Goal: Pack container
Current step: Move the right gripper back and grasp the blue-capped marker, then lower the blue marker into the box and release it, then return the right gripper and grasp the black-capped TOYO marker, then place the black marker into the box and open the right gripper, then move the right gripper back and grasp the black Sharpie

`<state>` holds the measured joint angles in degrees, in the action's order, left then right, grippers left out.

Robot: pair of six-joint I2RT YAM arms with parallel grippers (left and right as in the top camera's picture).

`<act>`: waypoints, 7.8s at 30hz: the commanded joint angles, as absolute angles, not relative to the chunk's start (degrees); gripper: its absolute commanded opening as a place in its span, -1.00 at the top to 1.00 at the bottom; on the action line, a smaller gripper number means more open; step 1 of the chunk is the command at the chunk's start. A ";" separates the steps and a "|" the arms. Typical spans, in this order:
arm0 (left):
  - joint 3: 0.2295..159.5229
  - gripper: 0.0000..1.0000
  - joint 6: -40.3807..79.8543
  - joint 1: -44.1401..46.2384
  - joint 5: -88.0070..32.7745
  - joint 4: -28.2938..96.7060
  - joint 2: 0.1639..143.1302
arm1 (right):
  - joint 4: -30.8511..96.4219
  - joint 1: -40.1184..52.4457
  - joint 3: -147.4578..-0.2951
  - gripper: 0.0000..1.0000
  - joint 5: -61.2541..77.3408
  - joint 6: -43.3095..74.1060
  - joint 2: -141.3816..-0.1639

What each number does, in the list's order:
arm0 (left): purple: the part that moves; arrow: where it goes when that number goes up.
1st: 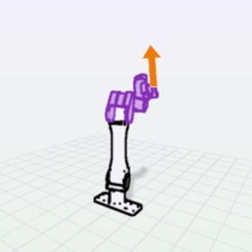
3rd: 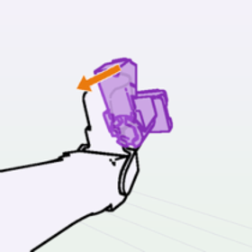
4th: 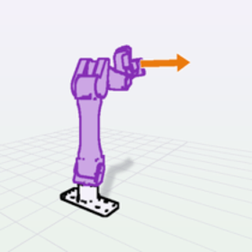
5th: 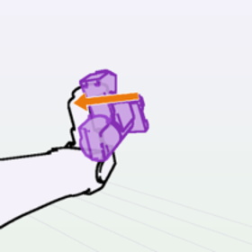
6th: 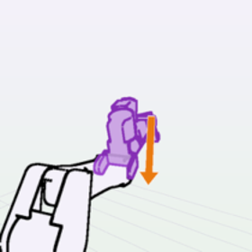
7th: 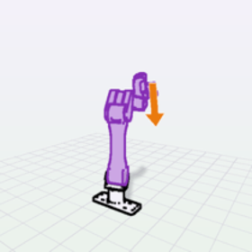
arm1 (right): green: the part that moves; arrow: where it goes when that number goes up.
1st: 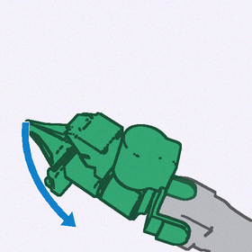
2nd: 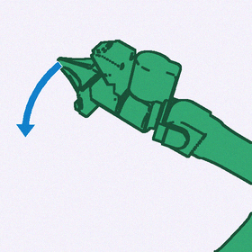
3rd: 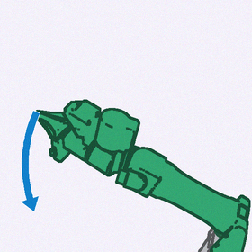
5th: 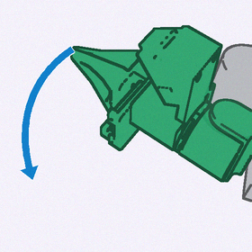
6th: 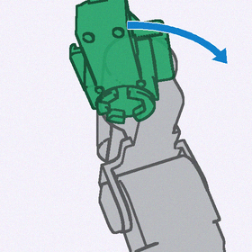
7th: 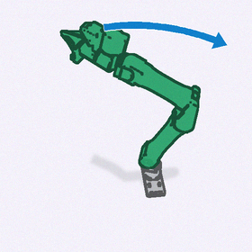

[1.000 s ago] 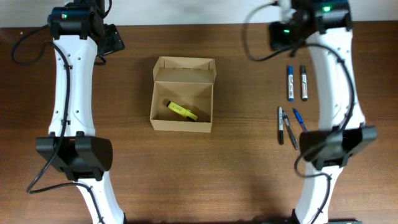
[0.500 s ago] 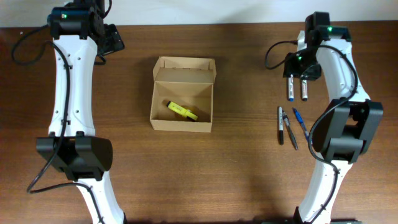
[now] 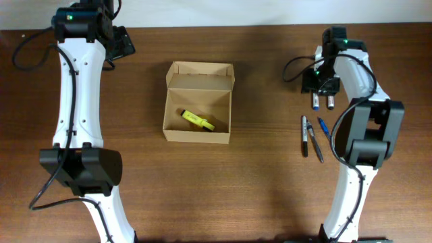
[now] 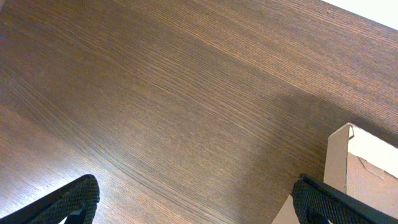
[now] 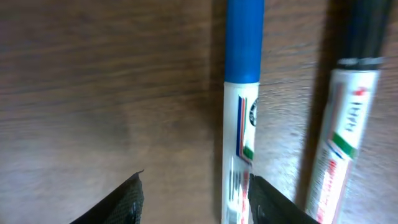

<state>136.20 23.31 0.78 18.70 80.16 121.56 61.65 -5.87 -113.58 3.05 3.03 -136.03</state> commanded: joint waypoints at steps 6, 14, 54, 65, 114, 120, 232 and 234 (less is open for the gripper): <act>137.10 -1.00 22.61 0.69 19.31 80.20 121.60 | 61.17 -6.50 -113.23 0.18 2.79 3.49 -140.03; 137.10 -1.00 22.61 0.69 19.31 80.20 121.60 | 61.23 -6.48 -113.75 0.92 8.51 0.58 -139.85; 137.10 -1.00 22.61 0.69 19.31 80.20 121.60 | 69.49 34.48 -121.58 0.92 6.83 -43.51 -130.93; 137.10 -1.00 22.61 0.69 19.31 80.20 121.60 | 62.85 34.54 -113.45 -0.08 7.46 -40.01 -131.00; 137.10 -1.00 22.61 0.69 19.31 80.20 121.60 | 73.17 -13.41 -126.80 -0.30 4.78 -2.85 -136.62; 137.10 -1.00 22.61 0.69 19.31 80.20 121.60 | 69.45 -12.97 -120.92 -0.22 5.45 -4.03 -137.75; 137.10 -1.00 22.61 0.69 19.31 80.20 121.60 | 63.42 -1.02 -76.47 -0.20 3.66 2.07 -96.31; 137.10 -1.00 22.61 0.69 19.31 80.20 121.60 | 59.07 -3.18 -71.31 -0.19 6.04 2.26 -98.32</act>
<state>136.20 23.31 0.78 18.70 80.14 121.56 62.22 -1.10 -75.33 0.14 0.21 -97.56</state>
